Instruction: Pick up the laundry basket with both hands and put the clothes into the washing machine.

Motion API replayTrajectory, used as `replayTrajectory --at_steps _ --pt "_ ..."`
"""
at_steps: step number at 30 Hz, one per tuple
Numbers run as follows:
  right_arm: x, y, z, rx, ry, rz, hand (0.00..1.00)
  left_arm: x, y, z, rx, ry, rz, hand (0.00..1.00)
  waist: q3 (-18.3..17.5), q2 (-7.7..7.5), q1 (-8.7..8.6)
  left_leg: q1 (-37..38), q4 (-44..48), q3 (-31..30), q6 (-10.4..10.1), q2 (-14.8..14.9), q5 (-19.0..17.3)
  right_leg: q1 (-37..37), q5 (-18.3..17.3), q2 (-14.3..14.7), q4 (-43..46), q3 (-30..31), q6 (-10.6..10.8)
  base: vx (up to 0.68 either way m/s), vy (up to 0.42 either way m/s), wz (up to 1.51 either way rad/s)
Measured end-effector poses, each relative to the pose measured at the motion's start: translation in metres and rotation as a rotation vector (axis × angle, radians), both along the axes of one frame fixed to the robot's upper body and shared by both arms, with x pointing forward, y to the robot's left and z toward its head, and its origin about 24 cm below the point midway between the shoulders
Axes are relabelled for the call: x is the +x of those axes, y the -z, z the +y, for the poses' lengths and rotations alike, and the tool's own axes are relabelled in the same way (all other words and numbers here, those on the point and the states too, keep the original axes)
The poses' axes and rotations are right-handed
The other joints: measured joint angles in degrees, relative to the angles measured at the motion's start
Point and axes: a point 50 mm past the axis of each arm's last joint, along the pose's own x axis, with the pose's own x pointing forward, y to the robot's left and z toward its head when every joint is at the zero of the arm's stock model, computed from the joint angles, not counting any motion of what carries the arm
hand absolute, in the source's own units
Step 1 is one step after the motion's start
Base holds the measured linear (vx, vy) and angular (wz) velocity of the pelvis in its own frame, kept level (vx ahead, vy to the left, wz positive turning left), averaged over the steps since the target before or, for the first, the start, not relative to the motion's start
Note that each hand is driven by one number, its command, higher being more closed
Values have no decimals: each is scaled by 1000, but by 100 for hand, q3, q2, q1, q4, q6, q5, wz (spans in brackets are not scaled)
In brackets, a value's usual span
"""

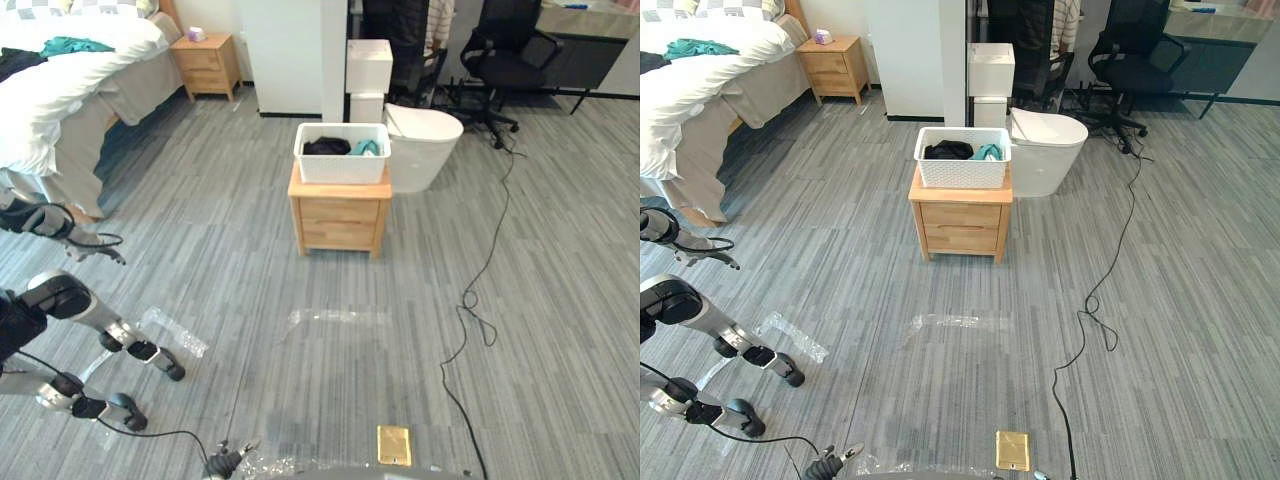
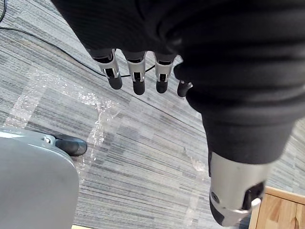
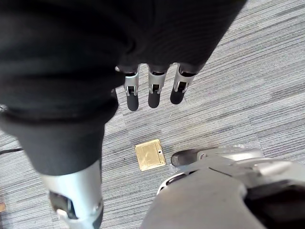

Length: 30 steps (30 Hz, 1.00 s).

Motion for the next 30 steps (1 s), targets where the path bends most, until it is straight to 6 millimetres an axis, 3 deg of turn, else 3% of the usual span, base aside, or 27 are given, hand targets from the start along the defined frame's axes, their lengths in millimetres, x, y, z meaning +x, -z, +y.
replayTrajectory --at_steps 13,15,17,18,20,21,22,23,25,27,29,30 --pt "-7 0 -4 4 140 0 0 0 0 -1 -10 -3 -4 0 9 29 -2 -31 9 -142 0 -7 1 118 0 9 -101 -155 -3 1 -1 5" --pt "-7 1 -4 9 170 -2 0 5 -1 0 -11 -5 -18 0 140 28 -6 -100 333 -225 -148 3 -116 238 -13 7 -77 -295 -1 7 -23 31" --pt "-6 0 -7 6 207 -13 0 13 -4 -1 -24 -9 -57 0 425 104 3 -624 1831 -211 -284 125 -629 404 -201 67 89 -506 -189 -87 -36 40" --pt "-6 0 -8 2 209 -13 0 13 -3 -1 -29 -5 -58 0 461 131 3 -817 2255 -203 -323 166 -692 413 -309 93 137 -513 -215 -148 -34 30" --pt "-7 -2 -15 -12 229 -14 0 12 -5 0 -26 -7 -66 0 566 210 43 -1486 3686 -93 -362 349 -624 411 -466 167 270 -485 -353 -85 -5 -5" --pt "-9 -3 -21 -26 234 -11 0 3 -3 -3 -35 -15 -45 0 602 305 72 -1884 4393 102 -246 494 -513 429 -527 181 341 -416 -372 -11 15 -23" --pt "-7 -3 -23 -31 231 -13 0 -2 -2 -4 -39 -21 -32 0 608 340 79 -1990 4511 189 -193 524 -551 440 -551 171 354 -381 -361 51 53 -35" --pt "-10 -4 -27 -39 234 -4 0 -10 0 -6 -47 -34 -12 0 622 373 106 -2152 4297 312 -86 501 -659 417 -579 95 371 -262 -349 89 56 -31" --pt "-10 -4 -29 -42 233 -4 0 -13 1 -6 -50 -39 -4 0 630 357 176 -2239 3398 260 -85 349 -653 368 -647 -51 413 -102 -325 195 110 -38" --pt "-8 -5 -32 -50 232 -9 0 -14 1 -6 -50 -44 -2 0 635 351 181 -2318 2417 91 -208 155 -533 345 -788 -230 482 -39 -209 241 148 -23" --pt "-5 -6 -34 -52 237 -19 0 -17 1 -8 -56 -53 5 0 620 390 198 -2339 1469 56 -397 152 -358 371 -1023 -374 568 46 -29 328 244 -28" --pt "-6 -6 -32 -46 243 -20 0 -19 2 -9 -60 -62 9 0 605 401 202 -2435 1658 91 -282 173 -201 394 -1250 -430 756 129 4 382 277 -33"
